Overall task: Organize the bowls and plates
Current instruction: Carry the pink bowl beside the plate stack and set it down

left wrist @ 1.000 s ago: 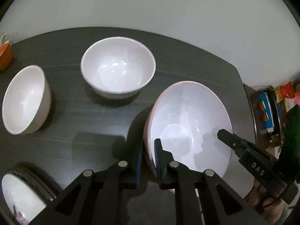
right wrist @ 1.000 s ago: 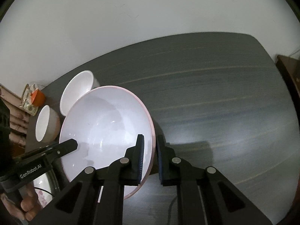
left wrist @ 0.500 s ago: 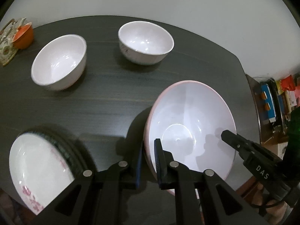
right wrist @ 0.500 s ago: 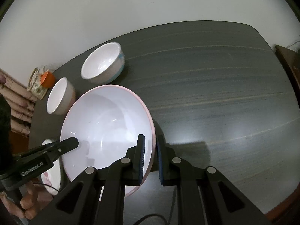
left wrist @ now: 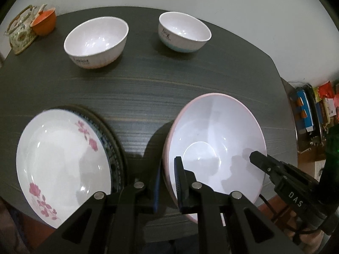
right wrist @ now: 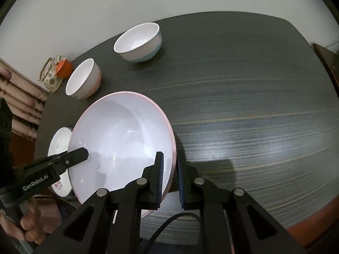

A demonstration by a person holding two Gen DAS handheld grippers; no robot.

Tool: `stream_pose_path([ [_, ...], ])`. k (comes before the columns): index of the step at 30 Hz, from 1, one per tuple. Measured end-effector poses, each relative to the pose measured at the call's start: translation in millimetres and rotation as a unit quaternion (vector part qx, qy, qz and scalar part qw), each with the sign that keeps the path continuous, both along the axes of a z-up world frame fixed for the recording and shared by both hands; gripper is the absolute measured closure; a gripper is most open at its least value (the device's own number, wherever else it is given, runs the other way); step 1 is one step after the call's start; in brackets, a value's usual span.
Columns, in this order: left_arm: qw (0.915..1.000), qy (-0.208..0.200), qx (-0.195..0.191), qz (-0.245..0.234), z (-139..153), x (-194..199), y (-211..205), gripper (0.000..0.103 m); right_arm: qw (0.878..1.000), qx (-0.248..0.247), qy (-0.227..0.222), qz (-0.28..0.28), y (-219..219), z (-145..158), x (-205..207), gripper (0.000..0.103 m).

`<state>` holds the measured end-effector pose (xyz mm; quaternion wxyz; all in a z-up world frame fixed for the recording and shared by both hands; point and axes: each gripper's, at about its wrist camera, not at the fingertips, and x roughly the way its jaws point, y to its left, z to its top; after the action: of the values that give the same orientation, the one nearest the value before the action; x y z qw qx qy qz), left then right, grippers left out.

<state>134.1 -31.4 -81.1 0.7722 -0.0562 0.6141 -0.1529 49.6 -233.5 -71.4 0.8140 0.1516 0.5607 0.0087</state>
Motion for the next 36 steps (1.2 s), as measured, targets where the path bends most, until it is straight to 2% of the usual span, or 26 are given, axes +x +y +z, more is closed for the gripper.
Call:
stream_pose_path([
  [20,1.0000,0.003,-0.007,-0.002,-9.9,-6.5,3.7,0.091,1.000,-0.010,0.006,-0.010,4.7,-6.1,-7.2,0.090],
  [25,0.9999,0.008,-0.011,-0.001,-10.3,-5.7,4.5,0.091,1.000,-0.012,0.001,-0.008,9.7,-5.9,-10.3,0.083],
  [27,0.9999,0.008,-0.011,-0.004,-10.4,-6.6,4.5,0.091,1.000,-0.012,0.001,-0.004,12.5,-7.2,-10.6,0.077],
  [30,0.9998,0.014,-0.011,-0.003,-11.9,-5.8,6.4,0.091,1.000,-0.008,0.002,-0.005,14.2,-8.3,-12.1,0.074],
  [36,0.9992,0.009,-0.039,0.002,-3.0,-10.5,19.0,0.090,1.000,-0.006,-0.016,-0.025,5.5,-0.2,-14.1,0.061],
])
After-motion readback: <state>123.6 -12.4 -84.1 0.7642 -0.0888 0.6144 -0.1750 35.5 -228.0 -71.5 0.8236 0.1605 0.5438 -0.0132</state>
